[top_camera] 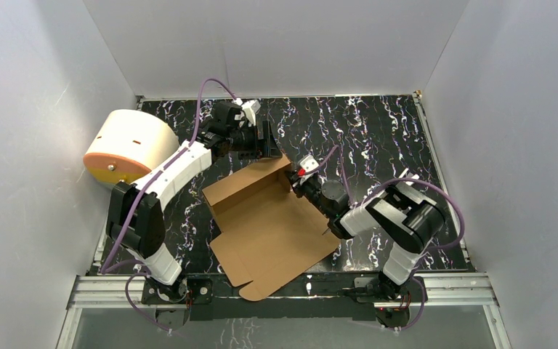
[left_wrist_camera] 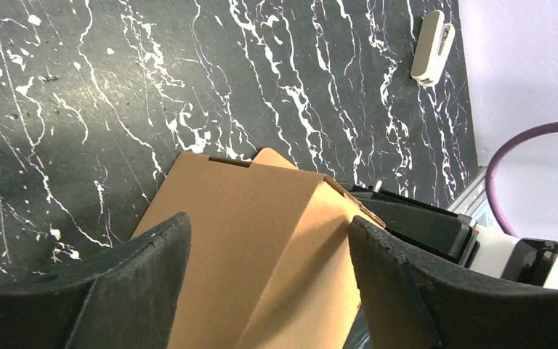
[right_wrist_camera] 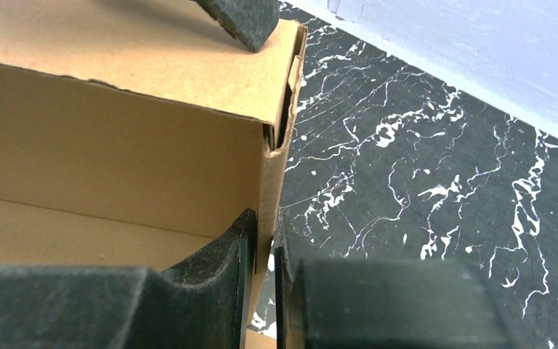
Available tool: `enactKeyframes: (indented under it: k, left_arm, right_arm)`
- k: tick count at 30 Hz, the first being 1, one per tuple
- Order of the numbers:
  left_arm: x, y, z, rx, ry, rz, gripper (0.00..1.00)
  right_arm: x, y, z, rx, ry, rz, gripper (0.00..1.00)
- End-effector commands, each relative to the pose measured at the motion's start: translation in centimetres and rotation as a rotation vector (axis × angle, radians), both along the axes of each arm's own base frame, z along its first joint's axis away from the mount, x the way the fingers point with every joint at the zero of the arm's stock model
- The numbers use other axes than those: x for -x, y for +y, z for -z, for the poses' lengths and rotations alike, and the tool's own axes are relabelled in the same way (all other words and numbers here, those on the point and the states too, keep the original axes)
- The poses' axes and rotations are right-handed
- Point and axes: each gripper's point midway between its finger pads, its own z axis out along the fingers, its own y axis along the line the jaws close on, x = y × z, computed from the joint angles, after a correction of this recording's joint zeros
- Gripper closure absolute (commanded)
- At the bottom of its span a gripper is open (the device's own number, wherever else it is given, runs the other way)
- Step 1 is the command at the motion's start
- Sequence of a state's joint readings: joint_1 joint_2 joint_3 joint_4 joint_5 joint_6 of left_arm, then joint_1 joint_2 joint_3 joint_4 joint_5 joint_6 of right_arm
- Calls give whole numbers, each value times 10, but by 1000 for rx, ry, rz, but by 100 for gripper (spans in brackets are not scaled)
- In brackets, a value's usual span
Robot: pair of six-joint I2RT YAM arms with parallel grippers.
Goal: Fold the paper box
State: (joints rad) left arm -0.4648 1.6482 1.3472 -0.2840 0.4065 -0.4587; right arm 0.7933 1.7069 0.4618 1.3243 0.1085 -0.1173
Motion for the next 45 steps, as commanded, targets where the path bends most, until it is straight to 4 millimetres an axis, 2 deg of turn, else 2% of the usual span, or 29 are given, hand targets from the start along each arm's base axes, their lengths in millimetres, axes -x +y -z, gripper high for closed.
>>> enactKeyframes:
  k: [1,8,13,19,27,35,45]
  left_arm:
    - [8,-7,1,49,39,34,25]
    - [10,-7,13,41,76,27,29]
    - [15,-11,18,63,113,42,37]
    - [21,-14,20,96,140,53,40]
    - [26,-15,20,113,160,62,42]
    - [32,-15,17,129,175,60,42]
    - [38,-17,12,159,199,64,42]
  right_arm:
    - [-8,6,-24,-58,-106,8,77]
    - [-19,2,-23,-64,-121,66,79]
    - [-28,-5,-23,-63,-131,129,80]
    - [-37,-8,-18,-63,-129,184,75]
    - [-51,-18,-16,-60,-134,290,76]
    - [-61,-41,-20,-77,-134,472,79]
    - [-67,-42,-17,-64,-139,555,78]
